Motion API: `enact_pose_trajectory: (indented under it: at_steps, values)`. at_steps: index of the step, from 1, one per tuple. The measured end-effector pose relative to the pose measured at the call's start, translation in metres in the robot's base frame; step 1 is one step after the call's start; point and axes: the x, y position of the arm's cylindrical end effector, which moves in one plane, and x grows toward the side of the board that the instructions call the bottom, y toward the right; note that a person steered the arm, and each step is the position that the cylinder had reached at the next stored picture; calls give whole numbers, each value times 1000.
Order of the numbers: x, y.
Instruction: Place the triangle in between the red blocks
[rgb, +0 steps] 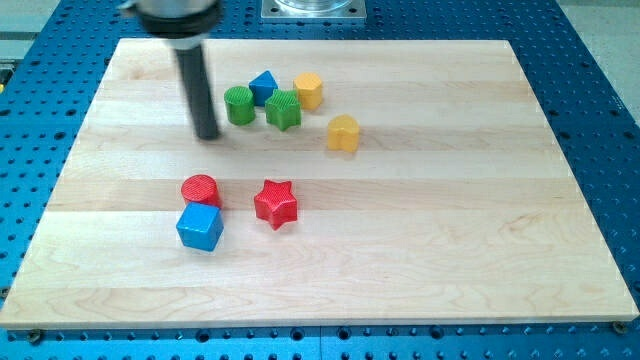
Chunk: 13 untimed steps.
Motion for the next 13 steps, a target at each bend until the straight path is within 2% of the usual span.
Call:
enact_pose_trajectory:
  at_steps: [1, 2, 4, 5, 6, 7, 8, 9, 10, 11, 12, 13]
  values:
    - [-34, 16]
    - [-80, 112]
    - [-84, 192]
    - [-53, 218]
    - [-79, 230]
    - [-102, 215]
    - [-61, 168]
    - [-4, 150]
    - [-24, 179]
    - [-69, 197]
    - [-52, 213]
    - [1, 209]
